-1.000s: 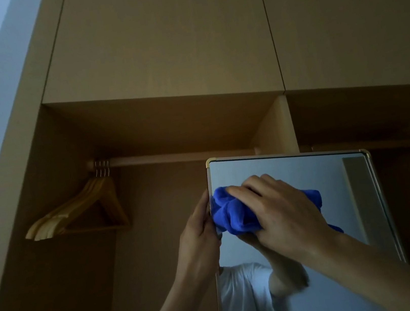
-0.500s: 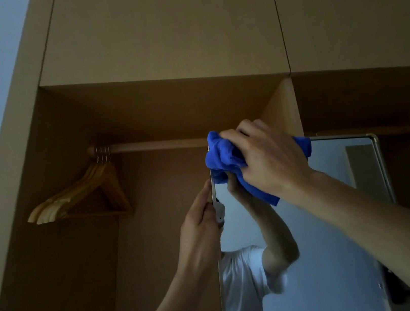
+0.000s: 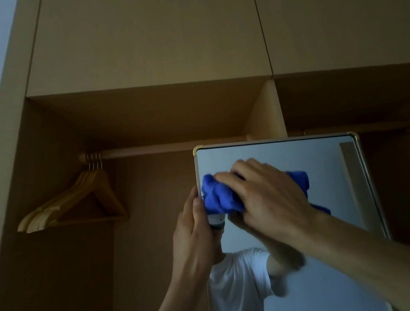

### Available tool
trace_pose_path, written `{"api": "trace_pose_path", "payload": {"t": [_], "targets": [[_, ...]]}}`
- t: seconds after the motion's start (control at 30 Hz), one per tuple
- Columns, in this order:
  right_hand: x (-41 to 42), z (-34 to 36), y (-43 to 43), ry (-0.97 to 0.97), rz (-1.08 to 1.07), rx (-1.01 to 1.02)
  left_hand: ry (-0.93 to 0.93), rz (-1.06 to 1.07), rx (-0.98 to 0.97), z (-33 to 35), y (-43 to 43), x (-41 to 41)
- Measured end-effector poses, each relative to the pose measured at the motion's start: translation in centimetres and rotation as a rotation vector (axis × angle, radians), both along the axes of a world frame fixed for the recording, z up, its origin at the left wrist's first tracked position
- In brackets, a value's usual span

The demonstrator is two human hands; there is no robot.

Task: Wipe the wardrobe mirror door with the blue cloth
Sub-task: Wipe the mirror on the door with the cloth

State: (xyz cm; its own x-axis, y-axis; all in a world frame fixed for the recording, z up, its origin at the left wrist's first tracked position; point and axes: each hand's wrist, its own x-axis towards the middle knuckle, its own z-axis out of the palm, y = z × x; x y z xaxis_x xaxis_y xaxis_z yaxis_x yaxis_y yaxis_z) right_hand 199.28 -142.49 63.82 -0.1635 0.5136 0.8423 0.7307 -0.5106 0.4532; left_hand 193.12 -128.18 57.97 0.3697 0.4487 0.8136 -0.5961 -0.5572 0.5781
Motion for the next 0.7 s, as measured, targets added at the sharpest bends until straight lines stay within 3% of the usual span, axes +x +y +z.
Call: {"api": "trace_pose_path", "payload": {"t": [0.23,0.57,0.7], "targets": [[1.9,7.2,-2.8,-0.048,-0.012,0.146,0.008,0.048,-0.073,-0.1,-0.9,0.4],[3.2,0.0,-4.0,-0.04,0.033,-0.018,-0.001,0.226,-0.096,-0.2,-2.6,0.7],[3.8,0.5,-4.6,-0.022,0.055,-0.058,0.018,0.292,-0.074,-0.5,-2.7,1.4]]}}
